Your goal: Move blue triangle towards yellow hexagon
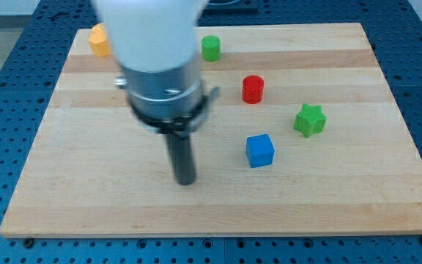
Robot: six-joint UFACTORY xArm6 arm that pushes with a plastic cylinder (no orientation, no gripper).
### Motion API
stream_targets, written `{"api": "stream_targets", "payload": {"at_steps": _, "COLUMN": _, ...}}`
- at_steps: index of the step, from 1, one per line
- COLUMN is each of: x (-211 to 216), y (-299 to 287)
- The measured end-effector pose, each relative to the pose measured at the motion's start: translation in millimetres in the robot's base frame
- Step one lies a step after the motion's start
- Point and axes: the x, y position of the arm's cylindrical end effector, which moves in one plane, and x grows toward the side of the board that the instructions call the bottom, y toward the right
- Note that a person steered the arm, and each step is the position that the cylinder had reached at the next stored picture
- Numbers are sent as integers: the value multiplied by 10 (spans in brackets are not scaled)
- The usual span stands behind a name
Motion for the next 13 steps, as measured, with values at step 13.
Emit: {"api": "stream_targets", "payload": {"at_steps": 13, "x": -1199, "y": -2205}}
